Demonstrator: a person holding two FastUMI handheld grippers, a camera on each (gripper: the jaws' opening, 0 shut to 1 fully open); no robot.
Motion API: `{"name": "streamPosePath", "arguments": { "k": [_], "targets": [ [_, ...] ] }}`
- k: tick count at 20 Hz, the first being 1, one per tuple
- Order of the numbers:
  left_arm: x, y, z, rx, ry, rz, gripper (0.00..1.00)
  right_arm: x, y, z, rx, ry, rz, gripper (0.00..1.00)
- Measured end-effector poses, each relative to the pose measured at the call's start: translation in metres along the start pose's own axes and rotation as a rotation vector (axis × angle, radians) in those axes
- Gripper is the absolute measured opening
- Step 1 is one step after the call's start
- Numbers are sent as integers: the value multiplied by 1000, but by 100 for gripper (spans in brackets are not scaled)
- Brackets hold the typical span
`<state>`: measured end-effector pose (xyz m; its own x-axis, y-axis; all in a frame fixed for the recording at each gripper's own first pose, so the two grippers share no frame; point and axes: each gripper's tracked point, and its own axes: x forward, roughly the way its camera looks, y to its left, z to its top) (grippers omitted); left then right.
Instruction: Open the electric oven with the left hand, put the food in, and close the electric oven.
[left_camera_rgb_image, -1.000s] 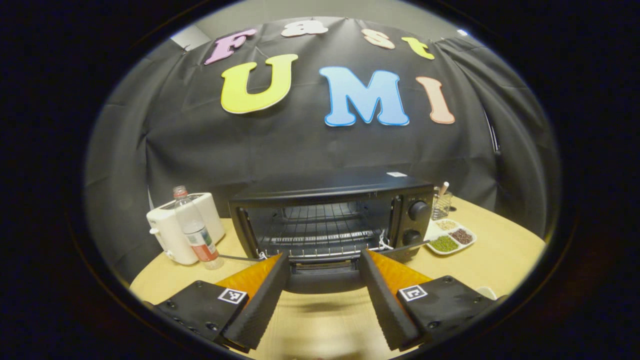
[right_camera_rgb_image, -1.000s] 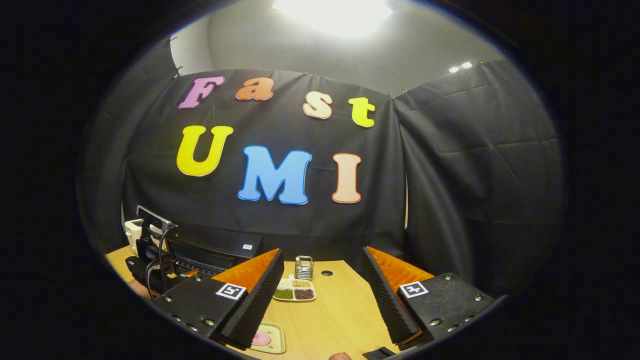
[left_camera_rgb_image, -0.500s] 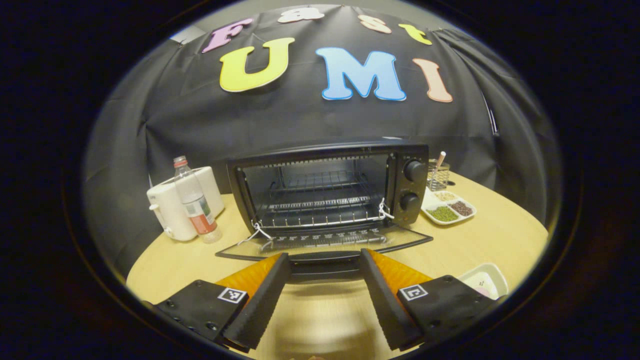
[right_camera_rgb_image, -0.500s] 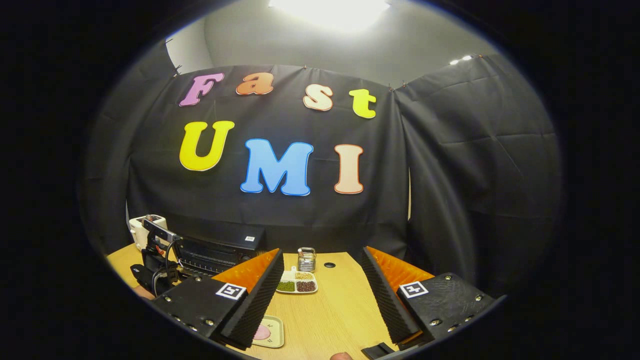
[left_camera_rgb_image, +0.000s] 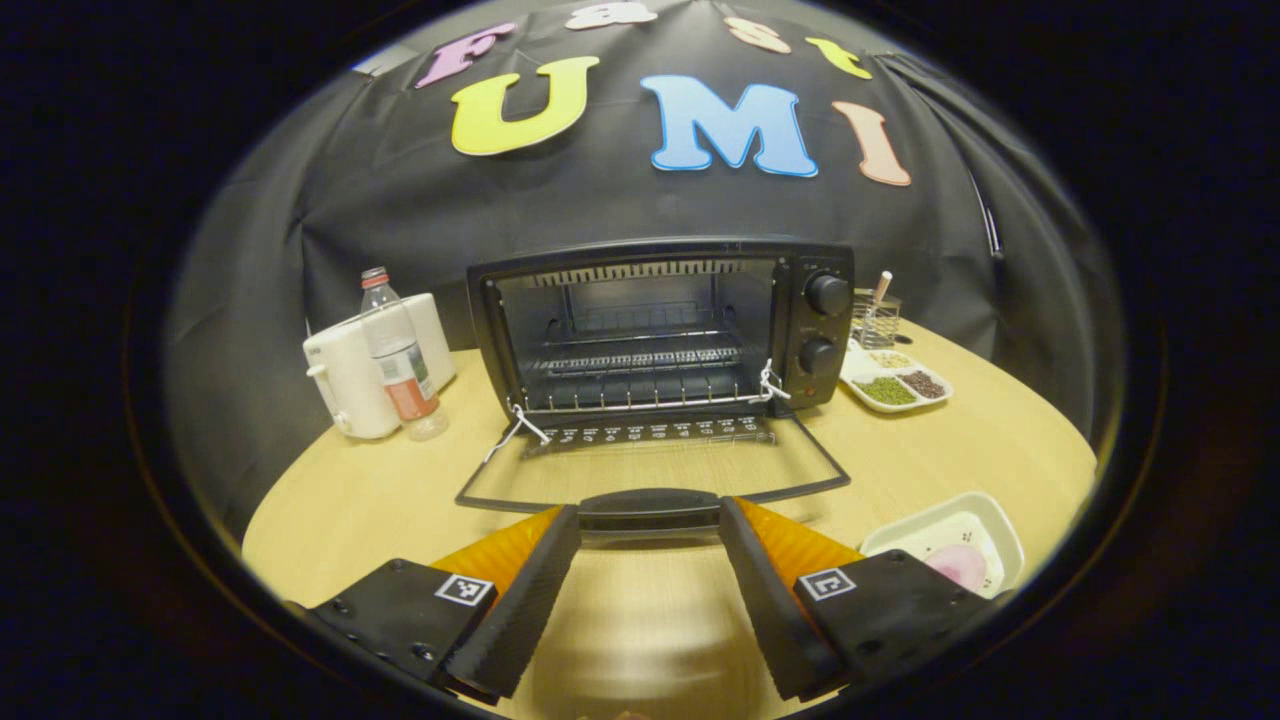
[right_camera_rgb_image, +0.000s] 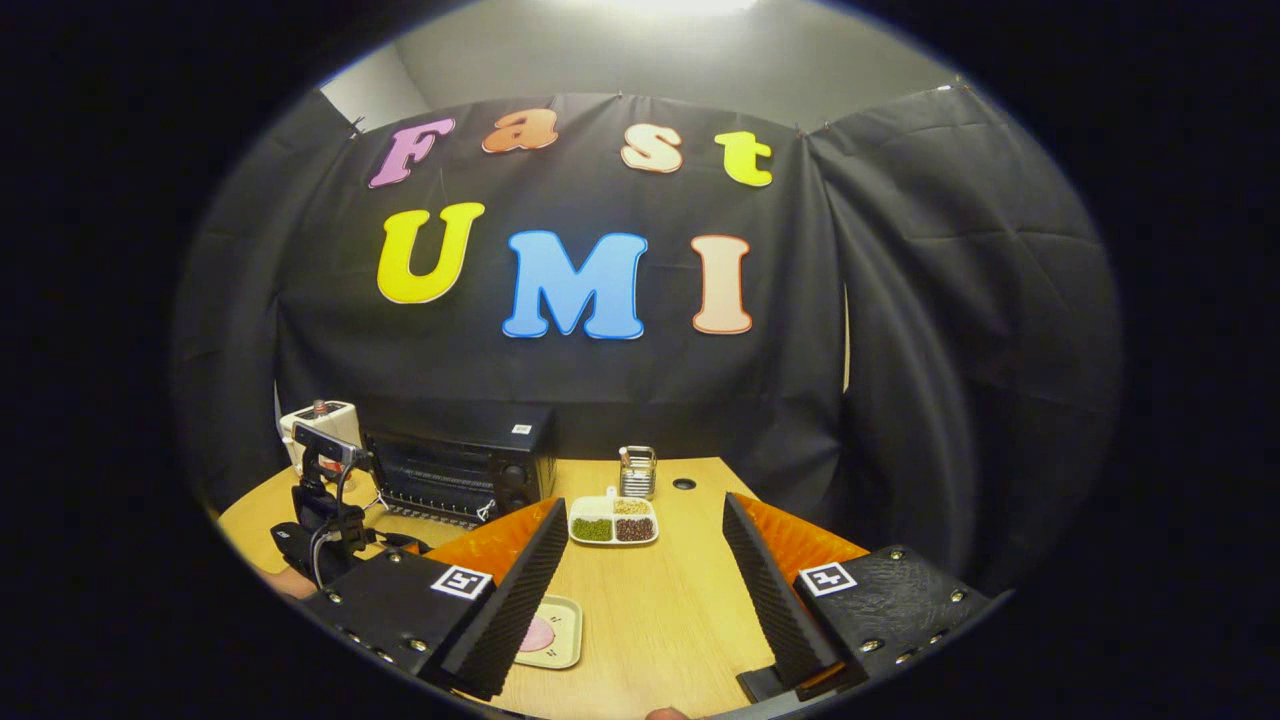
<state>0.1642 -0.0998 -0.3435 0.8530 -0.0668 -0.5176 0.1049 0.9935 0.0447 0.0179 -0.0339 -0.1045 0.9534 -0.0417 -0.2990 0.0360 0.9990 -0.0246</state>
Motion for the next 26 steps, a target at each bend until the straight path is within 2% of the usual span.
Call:
{"name": "streamPosePath", "arguments": {
  "k": [2,3,5,6,10,11,15,18,19,20,21,26],
  "targets": [
    [-15,2,13,-8,-28,-1,95,8,6,-12,9,52,32,96],
    [-24,4,22,-15,-45,-2,99,12,10,-18,9,80,47,96],
    [-45,9,44,-31,-92,-3,99,22,14,-26,9,121,75,96],
    [-58,14,56,-37,-121,-2,95,26,20,-31,17,144,96,96],
    [-109,29,104,-38,-247,14,95,43,37,-61,39,256,167,96],
    [-120,34,114,-40,-274,19,91,46,39,-69,47,293,181,96],
    [-160,51,137,-52,-332,42,91,51,57,-102,95,458,253,97],
    [-186,68,151,-73,-378,70,91,50,75,-129,155,614,334,98],
    [-192,74,155,-74,-391,79,99,51,79,-135,177,664,353,99],
    [-195,79,156,-72,-391,85,95,51,84,-142,207,710,371,99],
    [-198,83,158,-73,-391,90,99,53,87,-148,235,756,383,99],
    [-218,103,172,-86,-426,112,99,60,87,-175,376,953,402,99]
  ]
}}
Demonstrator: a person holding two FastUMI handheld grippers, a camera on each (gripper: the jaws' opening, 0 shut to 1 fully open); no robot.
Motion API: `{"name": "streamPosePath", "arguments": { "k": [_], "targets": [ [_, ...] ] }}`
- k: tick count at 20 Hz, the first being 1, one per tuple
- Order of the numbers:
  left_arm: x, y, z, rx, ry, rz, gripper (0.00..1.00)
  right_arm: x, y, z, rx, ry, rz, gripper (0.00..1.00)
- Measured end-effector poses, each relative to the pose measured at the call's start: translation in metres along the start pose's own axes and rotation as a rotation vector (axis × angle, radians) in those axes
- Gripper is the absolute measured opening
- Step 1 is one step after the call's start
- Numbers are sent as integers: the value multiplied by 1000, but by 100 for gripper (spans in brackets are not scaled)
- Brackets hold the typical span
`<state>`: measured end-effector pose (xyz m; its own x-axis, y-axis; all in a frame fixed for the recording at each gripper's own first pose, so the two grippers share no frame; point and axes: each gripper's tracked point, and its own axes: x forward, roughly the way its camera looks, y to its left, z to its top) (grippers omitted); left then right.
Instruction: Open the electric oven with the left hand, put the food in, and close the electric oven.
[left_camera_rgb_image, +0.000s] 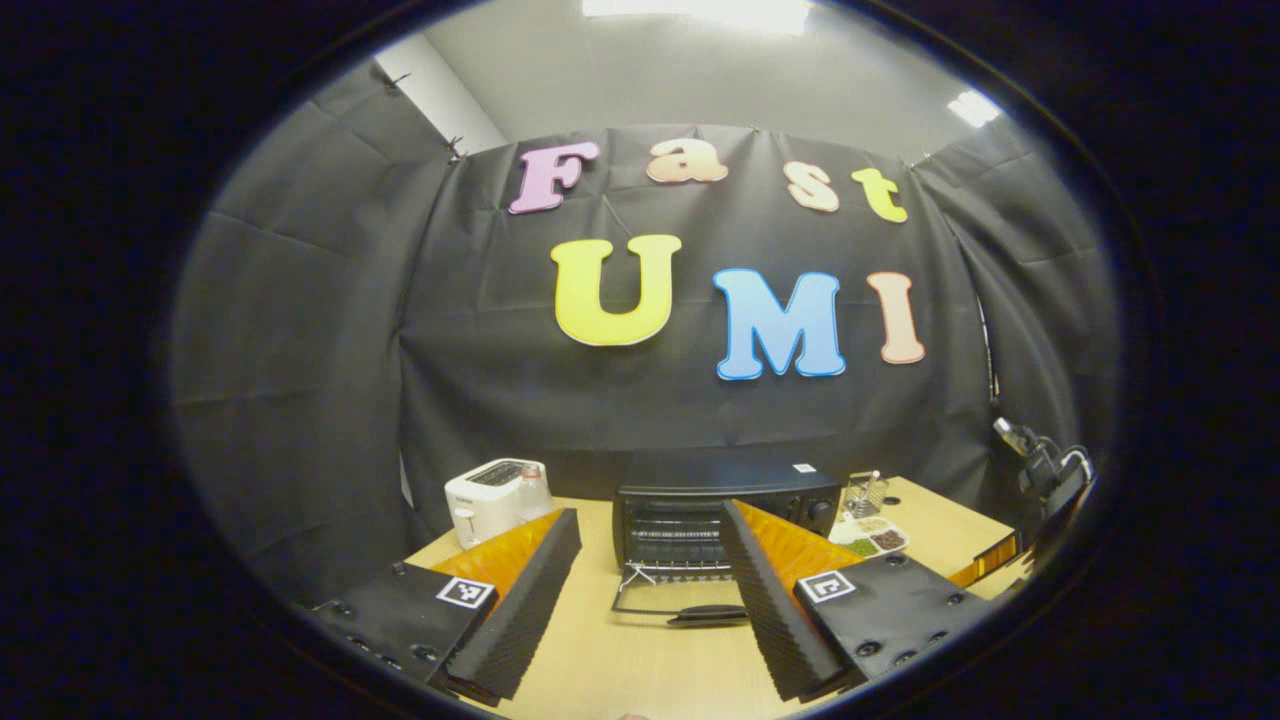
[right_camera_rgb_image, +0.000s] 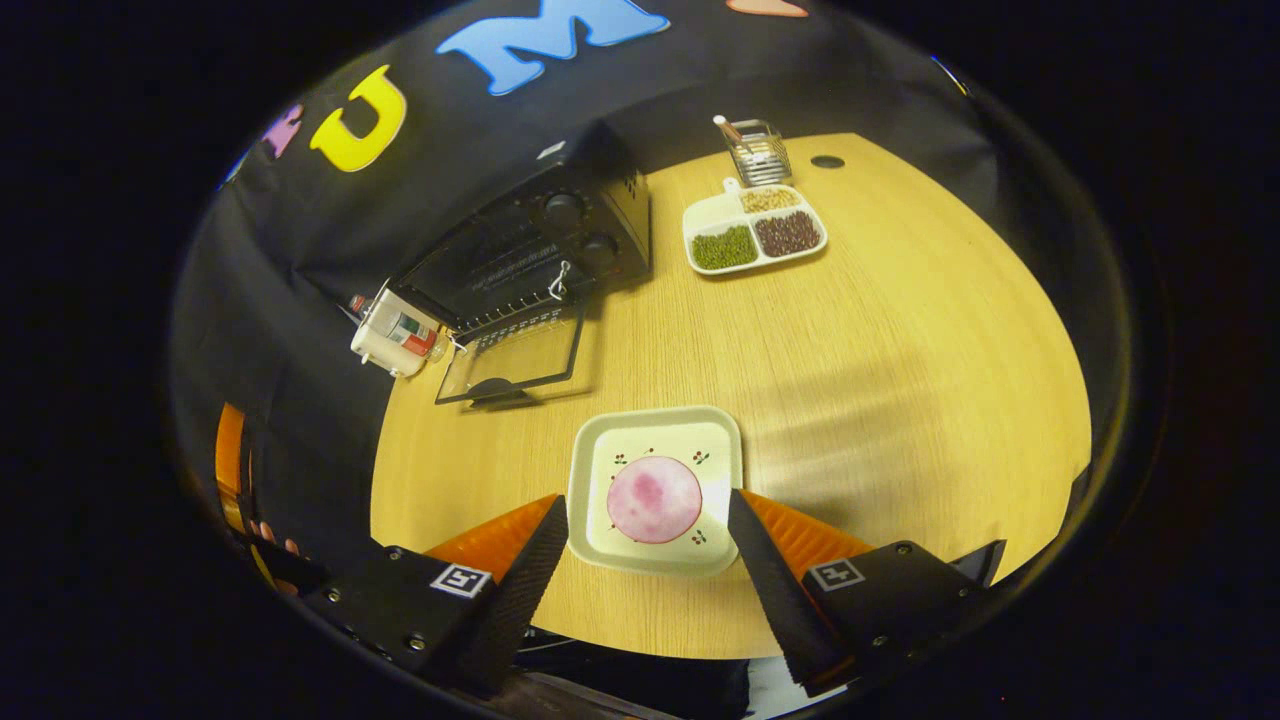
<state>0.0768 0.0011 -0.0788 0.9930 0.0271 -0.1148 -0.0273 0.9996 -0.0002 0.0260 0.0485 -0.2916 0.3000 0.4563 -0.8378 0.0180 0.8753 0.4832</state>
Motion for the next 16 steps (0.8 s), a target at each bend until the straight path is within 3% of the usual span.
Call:
{"name": "streamPosePath", "arguments": {
  "k": [12,14,16],
  "targets": [
    [-7,28,-5,19,24,80,99,62,-42,-12,110,262,-3,96],
    [-7,33,-11,12,43,91,99,69,-39,-17,137,297,20,81],
    [-7,39,-13,-2,53,110,99,68,-36,-15,152,303,34,80]
  ]
}}
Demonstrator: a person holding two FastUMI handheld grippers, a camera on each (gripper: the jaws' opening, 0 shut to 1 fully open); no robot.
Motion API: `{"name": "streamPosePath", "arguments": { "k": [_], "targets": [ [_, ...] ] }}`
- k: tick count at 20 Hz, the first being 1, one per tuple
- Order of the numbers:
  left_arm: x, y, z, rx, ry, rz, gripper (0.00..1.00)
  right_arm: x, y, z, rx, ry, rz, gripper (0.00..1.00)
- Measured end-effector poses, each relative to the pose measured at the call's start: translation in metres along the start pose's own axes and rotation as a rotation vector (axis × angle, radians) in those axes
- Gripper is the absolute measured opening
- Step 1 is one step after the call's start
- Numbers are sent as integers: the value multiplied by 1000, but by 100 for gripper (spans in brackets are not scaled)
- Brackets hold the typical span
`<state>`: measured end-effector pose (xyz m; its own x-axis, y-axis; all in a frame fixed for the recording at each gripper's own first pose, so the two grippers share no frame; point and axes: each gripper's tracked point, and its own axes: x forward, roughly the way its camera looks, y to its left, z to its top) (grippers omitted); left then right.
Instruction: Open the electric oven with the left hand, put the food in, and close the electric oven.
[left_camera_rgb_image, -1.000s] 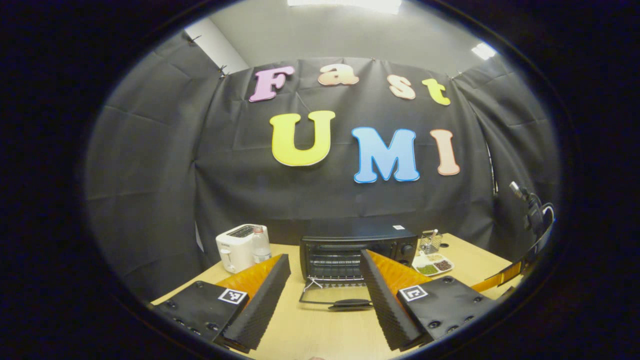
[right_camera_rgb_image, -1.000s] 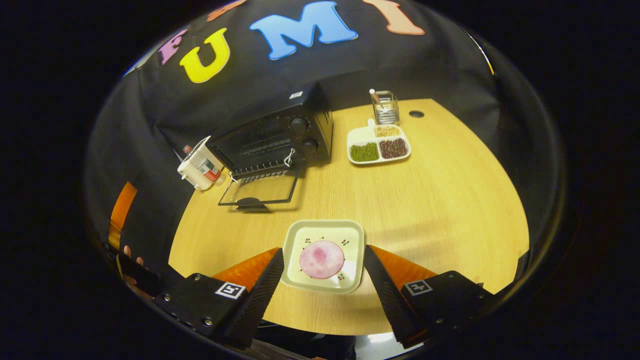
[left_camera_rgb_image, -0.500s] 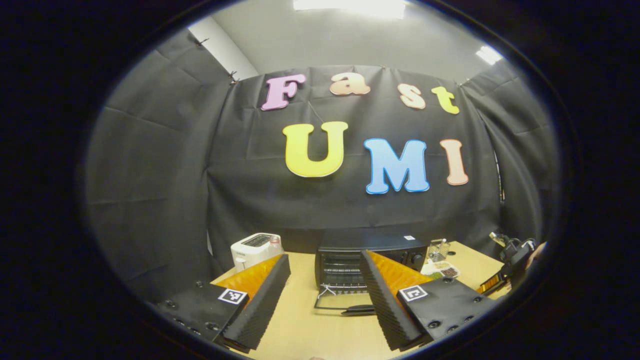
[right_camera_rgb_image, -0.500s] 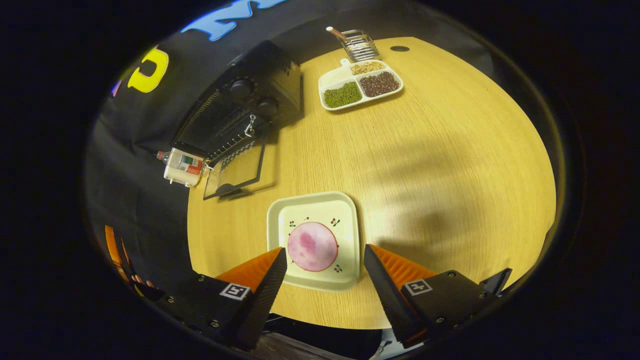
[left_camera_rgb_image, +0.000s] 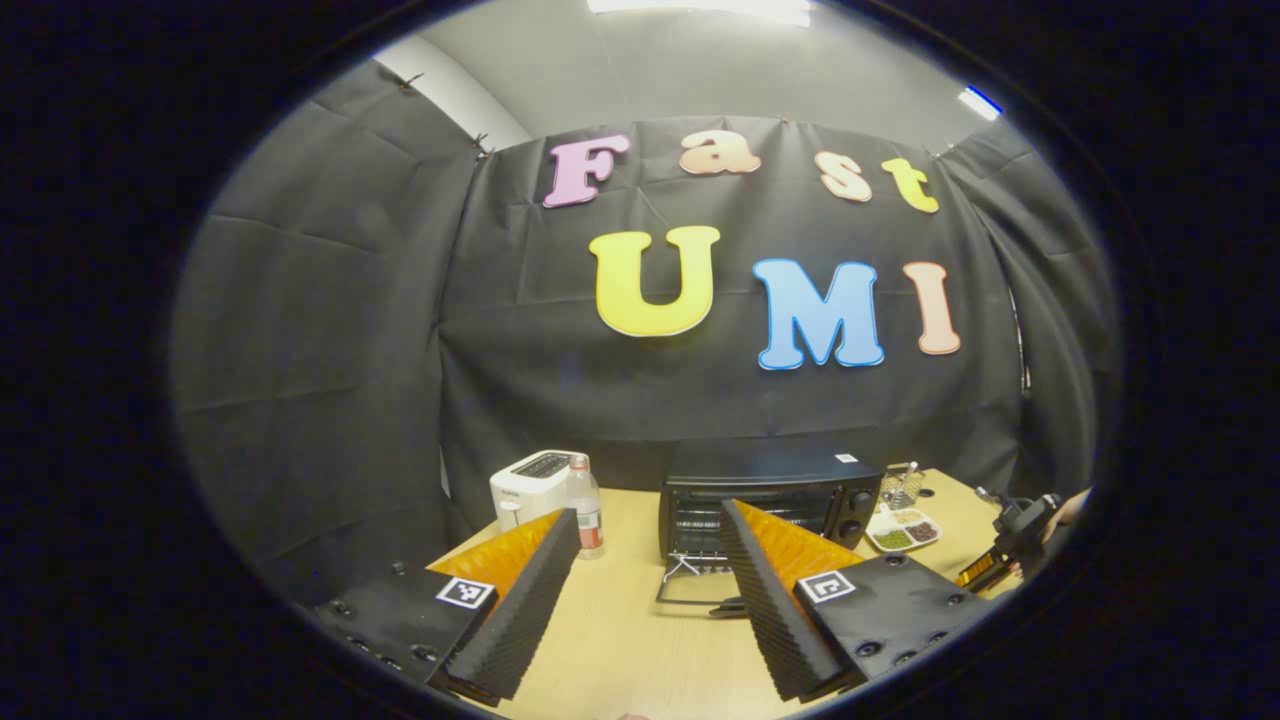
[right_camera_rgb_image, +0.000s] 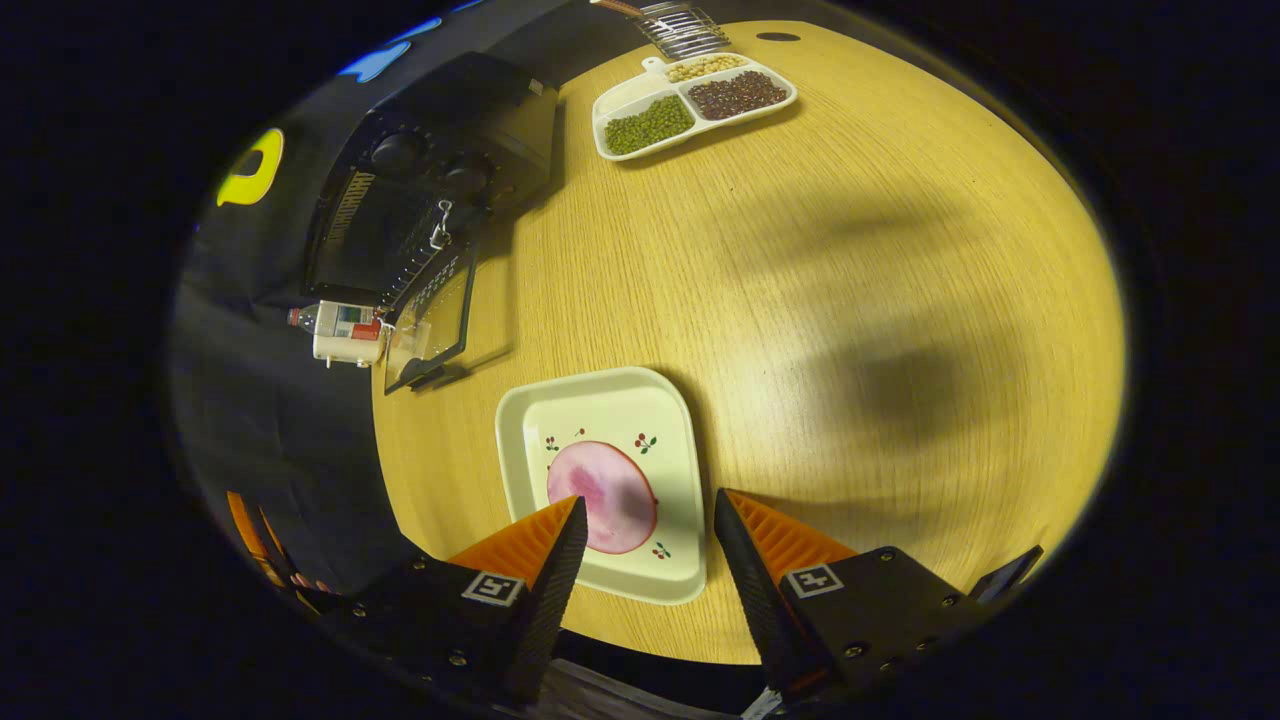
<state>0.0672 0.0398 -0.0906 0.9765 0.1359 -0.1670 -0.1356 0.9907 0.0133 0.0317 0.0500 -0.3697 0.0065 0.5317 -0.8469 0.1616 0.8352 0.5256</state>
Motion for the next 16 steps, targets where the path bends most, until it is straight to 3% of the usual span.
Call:
{"name": "streamPosePath", "arguments": {
  "k": [2,3,5,8,12,13,16],
  "targets": [
    [2,3,-2,-19,7,9,99,1,-1,1,5,13,-5,80],
    [4,3,-3,-26,13,9,99,3,-17,1,-1,3,-70,80],
    [6,5,-8,-35,27,13,99,0,-27,6,56,-5,-70,10],
    [8,3,-13,-47,39,9,91,-1,-31,7,102,-8,-34,11],
    [14,-4,-14,-49,46,-7,99,-9,-31,15,99,-25,-44,7],
    [14,-5,-13,-45,46,-11,97,9,-32,6,86,-26,-38,4],
    [16,-7,-12,-36,38,-20,95,-3,-30,9,63,-53,-39,1]
  ]
}}
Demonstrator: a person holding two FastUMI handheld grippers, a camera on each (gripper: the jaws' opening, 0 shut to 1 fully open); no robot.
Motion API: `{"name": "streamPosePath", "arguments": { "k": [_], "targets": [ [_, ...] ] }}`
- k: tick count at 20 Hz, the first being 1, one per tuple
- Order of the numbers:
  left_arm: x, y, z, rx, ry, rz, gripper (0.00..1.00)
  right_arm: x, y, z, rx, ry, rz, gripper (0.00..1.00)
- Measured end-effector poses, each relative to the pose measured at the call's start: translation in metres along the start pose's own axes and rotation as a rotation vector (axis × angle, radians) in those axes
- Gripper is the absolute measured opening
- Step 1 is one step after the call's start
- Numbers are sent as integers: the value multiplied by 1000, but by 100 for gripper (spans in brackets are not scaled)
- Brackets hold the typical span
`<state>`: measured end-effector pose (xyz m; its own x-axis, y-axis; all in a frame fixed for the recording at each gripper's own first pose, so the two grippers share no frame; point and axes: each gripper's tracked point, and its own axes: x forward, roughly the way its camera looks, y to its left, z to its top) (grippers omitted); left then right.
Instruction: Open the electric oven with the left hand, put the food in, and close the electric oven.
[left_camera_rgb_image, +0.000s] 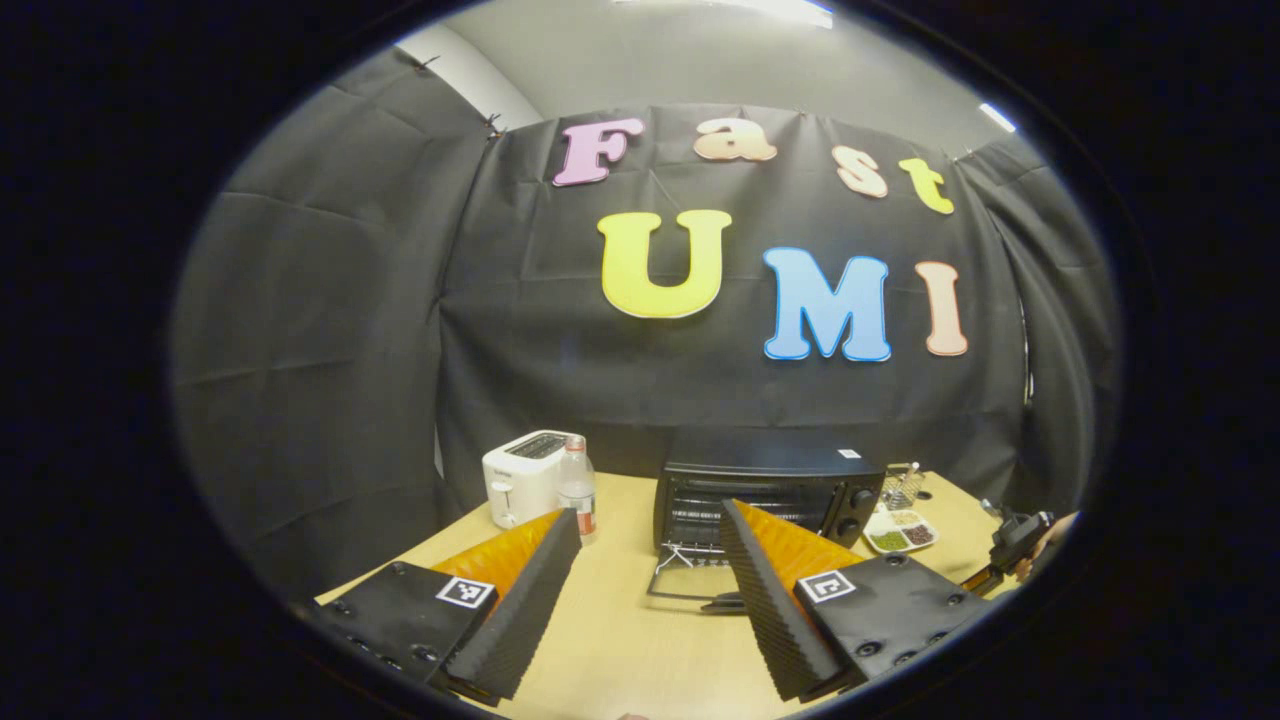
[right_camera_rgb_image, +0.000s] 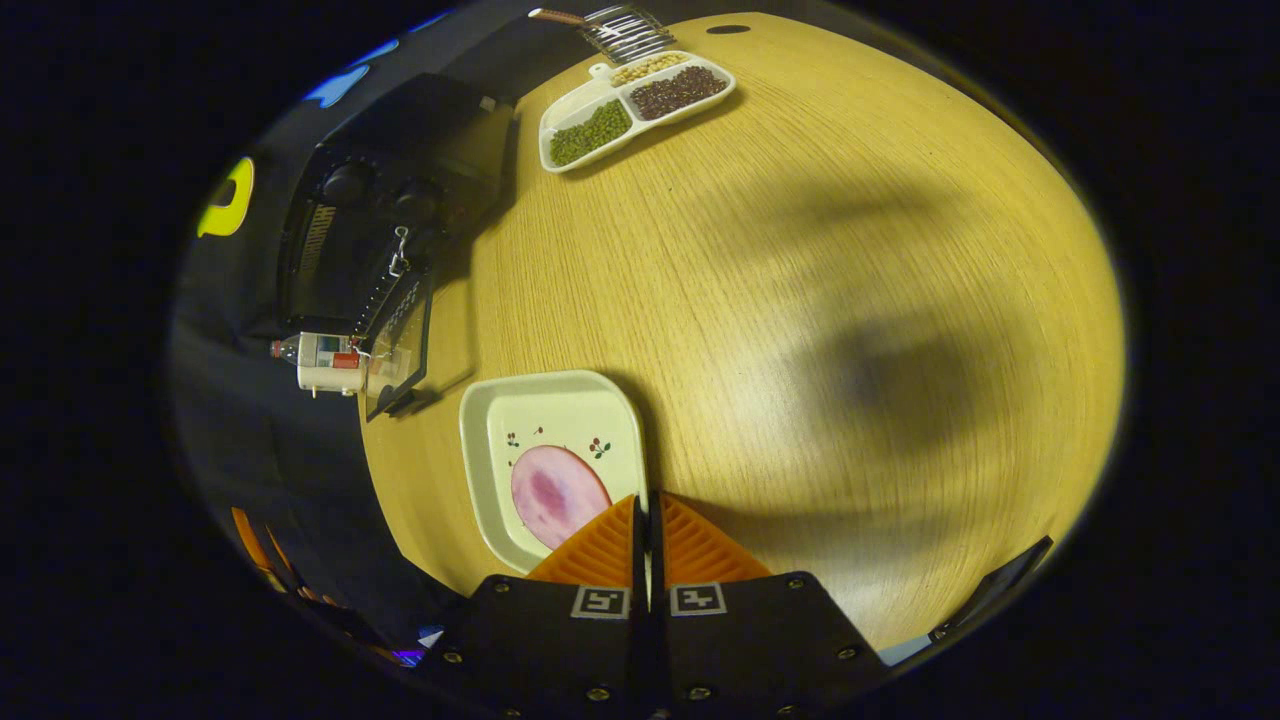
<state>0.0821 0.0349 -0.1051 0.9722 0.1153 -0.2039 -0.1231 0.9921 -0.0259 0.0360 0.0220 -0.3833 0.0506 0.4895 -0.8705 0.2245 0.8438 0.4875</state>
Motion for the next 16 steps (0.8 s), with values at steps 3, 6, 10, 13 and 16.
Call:
{"name": "streamPosePath", "arguments": {
  "k": [3,6,10,13,16],
  "targets": [
    [2,-2,4,-3,-6,-9,95,2,7,-5,-8,-11,36,0],
    [4,-4,9,1,-19,-18,99,1,12,-7,-1,-26,68,1],
    [5,-8,8,-1,-15,-29,95,-8,32,-12,33,-28,133,0],
    [6,-10,7,1,-14,-38,92,-14,56,-12,62,-38,191,0],
    [11,-10,8,6,-18,-42,91,-18,83,-6,95,-68,225,1]
  ]
}}
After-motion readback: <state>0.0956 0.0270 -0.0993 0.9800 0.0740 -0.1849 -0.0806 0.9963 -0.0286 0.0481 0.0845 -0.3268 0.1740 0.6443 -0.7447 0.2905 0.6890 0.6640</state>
